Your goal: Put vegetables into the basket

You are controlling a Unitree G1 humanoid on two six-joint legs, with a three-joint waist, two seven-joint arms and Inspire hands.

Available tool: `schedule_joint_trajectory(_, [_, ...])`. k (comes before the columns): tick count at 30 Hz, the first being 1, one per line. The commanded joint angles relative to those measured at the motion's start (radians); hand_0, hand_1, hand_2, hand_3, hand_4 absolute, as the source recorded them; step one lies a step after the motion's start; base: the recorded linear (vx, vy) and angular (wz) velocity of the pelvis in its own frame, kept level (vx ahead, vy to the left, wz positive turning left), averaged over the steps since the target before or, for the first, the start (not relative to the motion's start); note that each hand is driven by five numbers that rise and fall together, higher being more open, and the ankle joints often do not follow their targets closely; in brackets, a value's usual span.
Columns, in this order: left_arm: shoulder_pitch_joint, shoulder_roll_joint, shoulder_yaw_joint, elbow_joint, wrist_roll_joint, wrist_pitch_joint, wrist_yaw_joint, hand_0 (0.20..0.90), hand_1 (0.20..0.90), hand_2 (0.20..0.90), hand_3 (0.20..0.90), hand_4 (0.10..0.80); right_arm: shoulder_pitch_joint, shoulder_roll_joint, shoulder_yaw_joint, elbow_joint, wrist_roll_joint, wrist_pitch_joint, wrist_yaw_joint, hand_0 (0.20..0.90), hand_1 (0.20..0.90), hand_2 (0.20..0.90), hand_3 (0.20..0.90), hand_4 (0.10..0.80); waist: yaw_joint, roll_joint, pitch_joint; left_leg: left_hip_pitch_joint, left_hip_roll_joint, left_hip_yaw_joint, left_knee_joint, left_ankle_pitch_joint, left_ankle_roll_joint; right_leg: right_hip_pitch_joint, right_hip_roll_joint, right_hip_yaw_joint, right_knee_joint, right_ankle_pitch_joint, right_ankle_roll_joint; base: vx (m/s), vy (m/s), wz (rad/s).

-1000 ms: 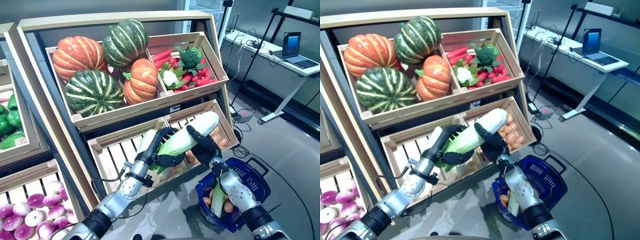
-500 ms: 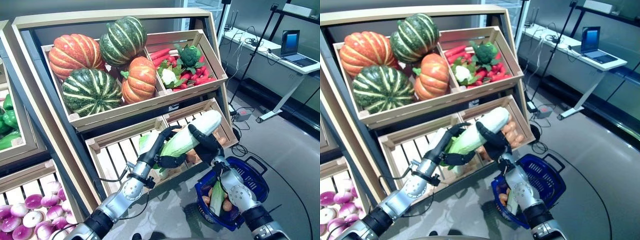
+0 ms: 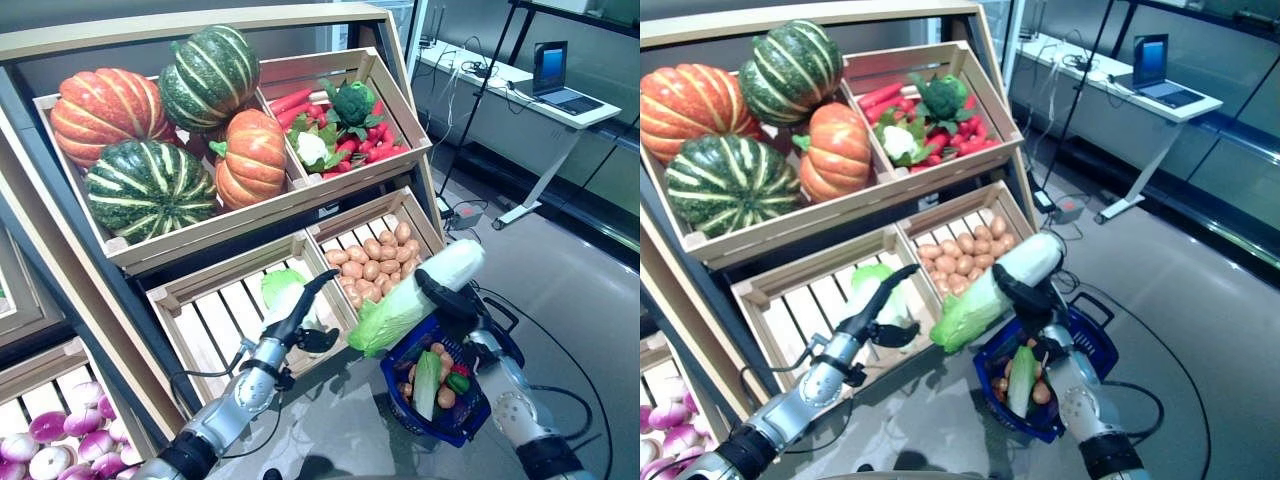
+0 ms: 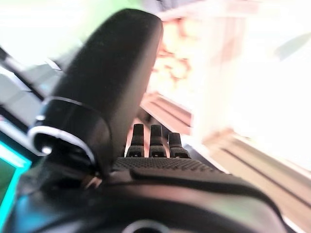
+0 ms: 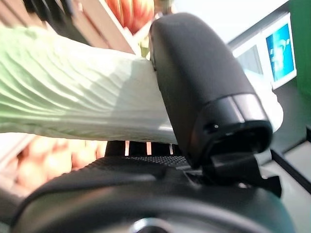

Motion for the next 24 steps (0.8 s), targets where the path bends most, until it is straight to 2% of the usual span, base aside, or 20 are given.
schedule_joint_trajectory(1, [-0.085, 0.015, 0.064, 0.025, 0.006, -0.037, 0.064, 0.9, 0.9, 0.9, 0.9, 0.8, -0.095, -0.04, -0.114, -0.047, -0.017, -0.158, 0.008, 0.3, 0.3, 0.3, 0.3, 0.4, -0.008, -0.006, -0.015, 0.045, 0.032, -0.005, 0.003, -0.088, -0.001, -0.013, -0.052, -0.001, 0.011, 0.057, 0.003, 0.0, 0.0, 0.0])
schedule_joint_trajectory(7, [-0.092, -0.002, 0.123, 0.11, -0.111, -0.019, 0.075, 0.9, 0.9, 0.9, 0.9, 0.8, -0.087, -0.072, -0.174, 0.036, -0.043, -0.184, -0.061, 0.3, 0.3, 0.3, 0.3, 0.4, -0.017, -0.006, -0.013, 0.047, 0.031, 0.005, 0.003, -0.087, -0.001, -0.017, -0.05, 0.006, 0.011, 0.058, 0.002, 0.003, -0.002, -0.01])
schedule_joint_trajectory(13, [-0.106, -0.021, 0.2, 0.115, -0.314, -0.02, 0.029, 0.9, 0.9, 0.9, 0.9, 0.8, -0.123, -0.135, -0.204, 0.236, -0.112, -0.166, -0.143, 0.3, 0.3, 0.3, 0.3, 0.4, -0.001, -0.005, 0.005, 0.045, 0.031, 0.017, 0.034, -0.089, 0.002, -0.034, -0.05, 0.008, 0.056, 0.039, -0.01, 0.007, -0.047, -0.1])
schedule_joint_trajectory(15, [-0.133, -0.024, 0.204, 0.102, -0.374, -0.019, 0.013, 0.9, 0.9, 0.9, 0.9, 0.8, -0.164, -0.154, -0.199, 0.307, -0.095, -0.17, -0.152, 0.3, 0.3, 0.3, 0.3, 0.4, 0.012, -0.008, 0.04, -0.019, 0.039, 0.007, 0.15, -0.12, 0.003, -0.082, -0.052, 0.008, 0.138, 0.011, -0.025, -0.183, -0.145, -0.03])
schedule_joint_trajectory(17, [-0.233, 0.001, 0.176, 0.094, -0.406, -0.038, 0.016, 0.9, 0.9, 0.9, 0.9, 0.8, -0.286, -0.192, -0.17, 0.405, -0.064, -0.198, -0.172, 0.3, 0.3, 0.3, 0.3, 0.4, 0.031, -0.01, 0.131, -0.177, 0.063, -0.03, 0.358, -0.181, -0.003, -0.199, -0.069, 0.0, 0.283, -0.027, -0.042, -0.46, -0.212, -0.08])
schedule_joint_trajectory(19, [-0.279, 0.013, 0.159, 0.091, -0.427, -0.04, 0.021, 0.9, 0.9, 0.9, 0.9, 0.8, -0.353, -0.205, -0.148, 0.442, -0.063, -0.201, -0.196, 0.3, 0.3, 0.3, 0.3, 0.4, 0.03, -0.005, 0.17, -0.24, 0.081, -0.033, 0.436, -0.204, -0.006, -0.253, -0.081, -0.002, 0.354, -0.048, -0.051, -0.343, -0.101, -0.11])
schedule_joint_trajectory(20, [-0.314, 0.021, 0.14, 0.088, -0.447, -0.033, 0.035, 0.9, 0.9, 0.9, 0.9, 0.8, -0.415, -0.229, -0.133, 0.486, -0.055, -0.196, -0.221, 0.3, 0.3, 0.3, 0.3, 0.4, 0.03, 0.004, 0.205, -0.306, 0.095, -0.052, 0.517, -0.222, -0.012, -0.307, -0.095, 0.001, 0.433, -0.073, -0.064, -0.19, -0.037, -0.03])
schedule_joint_trajectory(24, [-0.355, 0.015, 0.108, 0.087, -0.498, -0.038, 0.04, 0.9, 0.9, 0.9, 0.9, 0.8, -0.521, -0.29, -0.138, 0.6, -0.064, -0.2, -0.226, 0.3, 0.3, 0.3, 0.3, 0.4, 0.044, 0.024, 0.253, -0.43, 0.096, -0.103, 0.667, -0.284, -0.01, -0.407, -0.129, 0.01, 0.583, -0.129, -0.079, -0.157, -0.026, 0.11])
